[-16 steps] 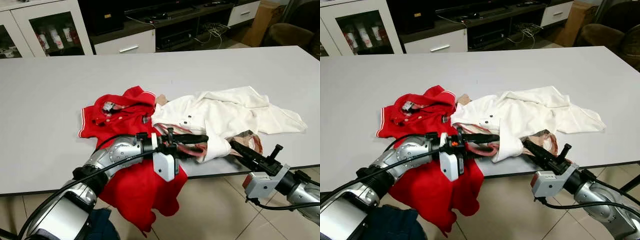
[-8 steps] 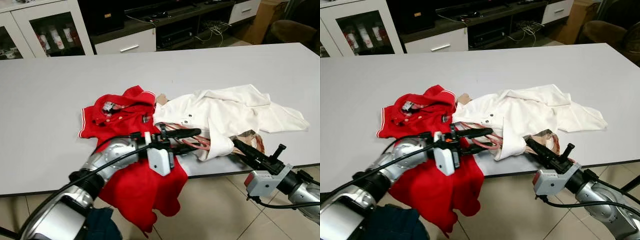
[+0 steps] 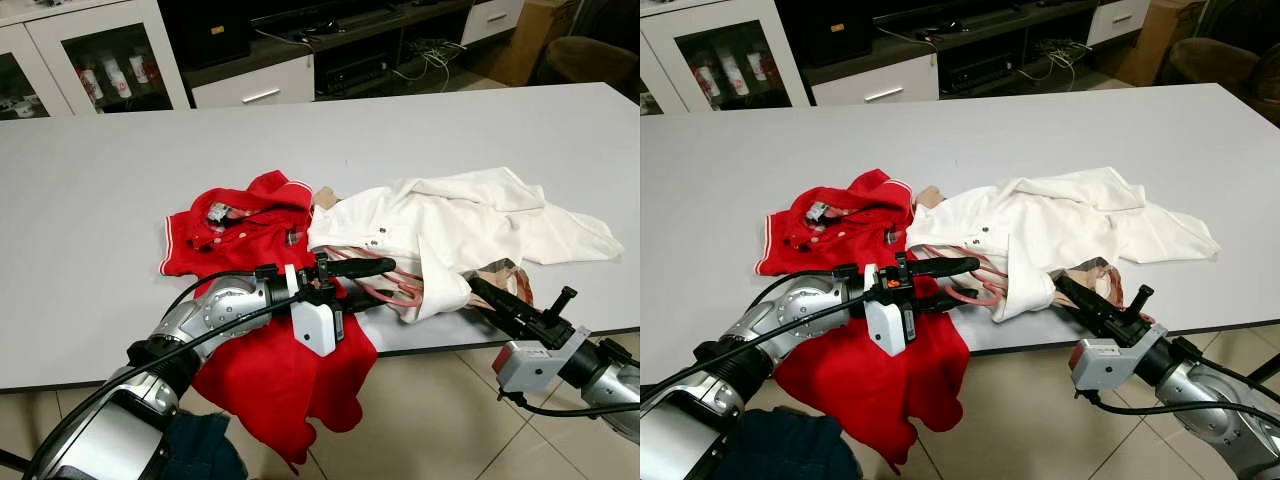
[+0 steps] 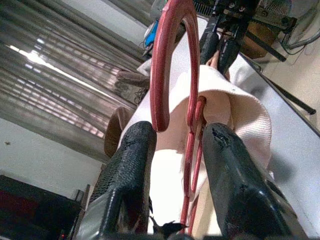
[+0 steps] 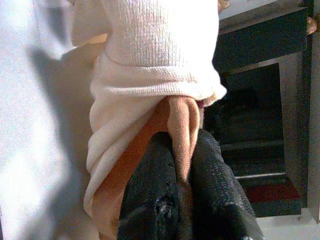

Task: Hang hanger

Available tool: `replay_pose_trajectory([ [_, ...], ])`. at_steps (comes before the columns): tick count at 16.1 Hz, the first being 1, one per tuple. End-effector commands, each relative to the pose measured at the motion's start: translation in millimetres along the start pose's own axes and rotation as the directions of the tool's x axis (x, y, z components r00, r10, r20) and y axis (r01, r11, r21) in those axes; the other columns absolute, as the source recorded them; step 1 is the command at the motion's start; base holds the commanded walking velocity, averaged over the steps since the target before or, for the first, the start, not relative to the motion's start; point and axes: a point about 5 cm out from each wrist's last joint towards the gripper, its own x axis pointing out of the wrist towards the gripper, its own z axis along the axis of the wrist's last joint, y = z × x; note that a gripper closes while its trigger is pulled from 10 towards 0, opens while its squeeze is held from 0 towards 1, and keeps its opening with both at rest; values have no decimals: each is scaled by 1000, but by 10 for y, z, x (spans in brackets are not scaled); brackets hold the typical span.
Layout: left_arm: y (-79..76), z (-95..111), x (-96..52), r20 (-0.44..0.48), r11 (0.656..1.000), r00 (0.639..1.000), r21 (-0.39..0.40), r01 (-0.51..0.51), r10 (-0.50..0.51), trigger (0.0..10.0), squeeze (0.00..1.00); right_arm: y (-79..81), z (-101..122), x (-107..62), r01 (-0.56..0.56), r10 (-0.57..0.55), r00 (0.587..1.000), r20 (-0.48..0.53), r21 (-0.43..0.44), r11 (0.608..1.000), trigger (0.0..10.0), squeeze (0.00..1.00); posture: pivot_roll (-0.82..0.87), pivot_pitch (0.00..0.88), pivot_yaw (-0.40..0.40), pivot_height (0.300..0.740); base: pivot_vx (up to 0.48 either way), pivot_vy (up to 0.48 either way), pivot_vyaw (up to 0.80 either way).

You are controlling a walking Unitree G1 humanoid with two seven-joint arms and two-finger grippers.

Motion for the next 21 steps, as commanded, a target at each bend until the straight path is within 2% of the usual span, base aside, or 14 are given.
replay_pose_trajectory([
  [1,9,-12,-3,-10,1000,1000,21,19,-19,10000,0,-14,28,-9,-24,25,999,25,-26,999,10000,0,6,93,104,740,0,0,0],
  [4,-1,-16,72,-14,999,999,37,39,-38,10000,0,-32,62,-9,-28,30,999,45,-51,998,10000,0,6,91,109,740,0,0,0],
  [6,-76,-34,104,-31,994,995,51,101,-99,10000,0,-89,60,-9,8,-5,999,45,-63,998,10000,0,7,87,119,740,0,0,0],
  [9,-53,-58,135,-49,995,995,54,88,-85,10000,0,-177,85,6,56,-51,997,58,-82,995,10000,0,7,81,127,740,0,0,0],
  [10,-43,-67,141,-55,995,995,56,87,-84,7843,0,-188,98,18,62,-57,996,63,-84,995,10000,0,6,79,129,740,0,0,0],
  [11,-42,-71,145,-55,994,994,55,94,-91,0,0,-186,103,25,61,-55,996,64,-83,995,10000,0,7,77,130,740,0,0,0],
  [16,4,-103,99,-70,996,995,57,76,-72,0,0,-134,112,29,58,-54,997,60,-76,995,10000,0,8,72,135,740,0,0,0],
  [21,-24,-124,52,-80,993,991,53,109,-104,0,0,-126,119,25,62,-57,996,61,-72,995,10000,0,10,74,140,740,0,0,0],
])
